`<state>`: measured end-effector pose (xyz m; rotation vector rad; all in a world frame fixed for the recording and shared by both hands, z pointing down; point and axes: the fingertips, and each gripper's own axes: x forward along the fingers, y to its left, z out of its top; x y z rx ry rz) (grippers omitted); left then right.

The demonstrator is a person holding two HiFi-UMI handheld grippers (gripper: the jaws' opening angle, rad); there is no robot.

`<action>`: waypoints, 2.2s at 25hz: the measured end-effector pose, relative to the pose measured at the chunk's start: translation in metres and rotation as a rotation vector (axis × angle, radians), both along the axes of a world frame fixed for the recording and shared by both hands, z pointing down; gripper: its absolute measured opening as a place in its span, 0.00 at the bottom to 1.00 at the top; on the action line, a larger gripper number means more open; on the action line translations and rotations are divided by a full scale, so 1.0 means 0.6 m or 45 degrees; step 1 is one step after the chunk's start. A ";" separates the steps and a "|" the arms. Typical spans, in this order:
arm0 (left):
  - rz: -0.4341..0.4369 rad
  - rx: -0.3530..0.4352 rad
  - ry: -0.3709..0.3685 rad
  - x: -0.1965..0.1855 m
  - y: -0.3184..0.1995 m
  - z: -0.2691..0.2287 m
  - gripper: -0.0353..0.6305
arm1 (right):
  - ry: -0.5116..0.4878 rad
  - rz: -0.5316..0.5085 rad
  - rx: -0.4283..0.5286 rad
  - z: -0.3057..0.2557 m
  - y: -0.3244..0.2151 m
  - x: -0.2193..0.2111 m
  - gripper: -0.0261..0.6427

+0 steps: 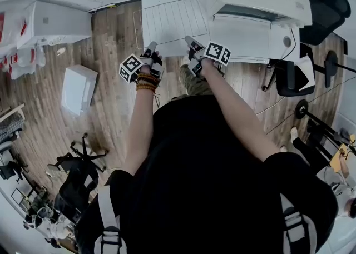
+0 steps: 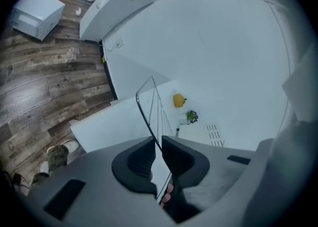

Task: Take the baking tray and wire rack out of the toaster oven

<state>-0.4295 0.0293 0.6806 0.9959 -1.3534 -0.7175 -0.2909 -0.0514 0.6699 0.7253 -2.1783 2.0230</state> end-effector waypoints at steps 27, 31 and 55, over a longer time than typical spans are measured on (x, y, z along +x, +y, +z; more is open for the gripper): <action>0.563 -0.354 0.268 0.072 0.046 0.070 0.34 | 0.413 0.339 -0.213 0.067 0.043 0.033 0.42; 0.701 -0.335 0.249 0.080 0.044 0.059 0.35 | 0.353 0.457 -0.194 0.043 0.058 0.047 0.42; 1.052 0.347 -0.626 0.320 -0.106 -0.162 0.11 | 0.639 0.612 0.770 -0.193 0.035 0.321 0.12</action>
